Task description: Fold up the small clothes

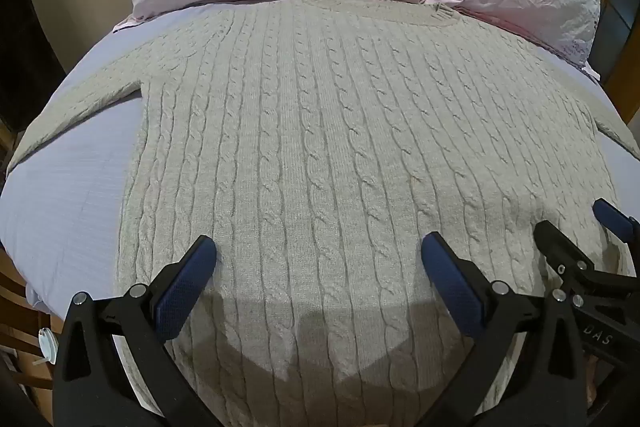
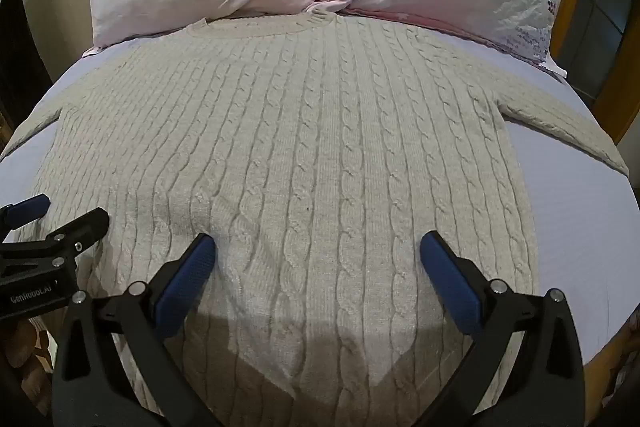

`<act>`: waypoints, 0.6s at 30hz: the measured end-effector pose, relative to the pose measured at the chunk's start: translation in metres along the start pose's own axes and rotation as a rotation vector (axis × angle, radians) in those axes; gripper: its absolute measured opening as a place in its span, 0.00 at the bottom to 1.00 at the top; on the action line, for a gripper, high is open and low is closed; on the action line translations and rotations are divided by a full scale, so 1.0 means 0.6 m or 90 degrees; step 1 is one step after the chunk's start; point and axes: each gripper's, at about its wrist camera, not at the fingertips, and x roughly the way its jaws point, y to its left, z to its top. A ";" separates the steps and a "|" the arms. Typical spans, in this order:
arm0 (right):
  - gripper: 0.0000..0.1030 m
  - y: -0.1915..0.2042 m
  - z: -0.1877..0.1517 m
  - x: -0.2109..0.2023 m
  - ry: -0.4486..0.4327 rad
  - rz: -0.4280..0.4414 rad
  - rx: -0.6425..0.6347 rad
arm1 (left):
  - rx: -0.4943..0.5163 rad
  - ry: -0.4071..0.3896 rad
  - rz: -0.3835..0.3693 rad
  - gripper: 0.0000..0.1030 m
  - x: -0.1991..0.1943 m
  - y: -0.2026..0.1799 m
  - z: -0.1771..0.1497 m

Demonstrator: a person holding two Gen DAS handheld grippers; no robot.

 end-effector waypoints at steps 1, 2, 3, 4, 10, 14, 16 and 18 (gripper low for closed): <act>0.98 0.000 0.000 0.000 0.000 -0.001 0.000 | 0.000 0.000 0.000 0.99 0.000 0.000 0.000; 0.98 0.000 0.000 0.000 0.000 -0.001 0.000 | 0.000 -0.001 0.000 0.99 0.000 0.000 0.000; 0.98 0.000 0.000 0.000 0.000 0.000 0.000 | 0.000 -0.001 0.000 0.99 0.000 0.000 0.000; 0.98 -0.001 0.000 0.000 0.000 0.000 0.000 | 0.000 -0.002 0.000 0.99 0.000 0.000 0.000; 0.98 -0.001 0.000 0.001 0.000 0.000 0.000 | 0.000 -0.003 0.001 0.99 0.000 0.000 0.000; 0.98 -0.001 0.000 0.001 0.001 0.000 0.000 | 0.000 -0.003 0.001 0.99 0.000 0.000 0.000; 0.98 -0.002 0.000 0.001 0.001 0.000 0.000 | 0.000 -0.003 0.001 0.99 0.000 0.000 0.000; 0.98 -0.002 0.000 0.001 0.001 0.000 0.000 | 0.001 -0.004 0.001 0.99 0.000 0.000 0.000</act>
